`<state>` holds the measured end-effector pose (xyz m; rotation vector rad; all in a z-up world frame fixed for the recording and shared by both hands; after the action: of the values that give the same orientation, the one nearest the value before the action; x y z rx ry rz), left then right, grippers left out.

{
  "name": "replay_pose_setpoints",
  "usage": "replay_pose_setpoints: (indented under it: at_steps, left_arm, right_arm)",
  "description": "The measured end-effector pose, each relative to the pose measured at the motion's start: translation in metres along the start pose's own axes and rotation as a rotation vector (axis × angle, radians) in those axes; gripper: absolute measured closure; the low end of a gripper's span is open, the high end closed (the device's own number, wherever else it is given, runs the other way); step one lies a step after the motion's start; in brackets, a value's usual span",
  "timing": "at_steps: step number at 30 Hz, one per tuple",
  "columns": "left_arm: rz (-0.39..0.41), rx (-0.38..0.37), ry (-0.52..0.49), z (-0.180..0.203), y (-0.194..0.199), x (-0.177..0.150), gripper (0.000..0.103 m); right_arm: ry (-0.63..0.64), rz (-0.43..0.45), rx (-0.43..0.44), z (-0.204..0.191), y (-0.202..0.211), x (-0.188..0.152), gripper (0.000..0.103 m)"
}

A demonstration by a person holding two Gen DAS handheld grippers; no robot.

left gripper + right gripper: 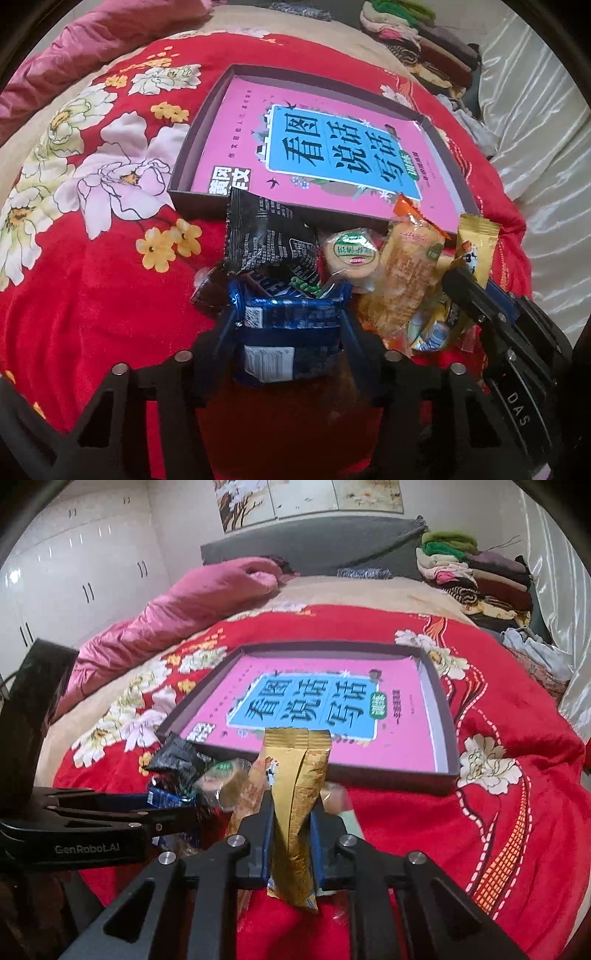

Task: Organize snacks
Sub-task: 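Grasp the gold snack bar with the right tool while the left tool grasps the blue packet, then carry the gold bar with the right tool while the left tool carries the blue packet over the tray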

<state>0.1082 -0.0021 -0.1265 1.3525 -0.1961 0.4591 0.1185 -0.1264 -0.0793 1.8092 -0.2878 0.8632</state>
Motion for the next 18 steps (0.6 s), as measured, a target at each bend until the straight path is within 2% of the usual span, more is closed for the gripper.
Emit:
replay_pose_setpoints:
  at_steps: [6, 18]
  left_arm:
    - [0.009, -0.021, 0.007, -0.001, 0.004, 0.0, 0.05]
    - [0.093, -0.06, 0.016, -0.003, 0.039, 0.013, 0.05]
  right_arm:
    - [-0.005, 0.03, 0.013, 0.0, 0.007, 0.005, 0.086]
    - [-0.021, 0.093, 0.035, 0.002, 0.019, 0.015, 0.086]
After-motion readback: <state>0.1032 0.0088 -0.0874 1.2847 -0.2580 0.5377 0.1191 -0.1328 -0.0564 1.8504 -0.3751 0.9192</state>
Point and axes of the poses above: each gripper's, at about its wrist camera, not at the fingertips, and y roughly against the way its jaws point, z to its right, x to its top, the point moved 8 cm from there along -y, roughly the way its jaws point, and after that the axes turned 3 degrees about -y, right-handed, at the moved point
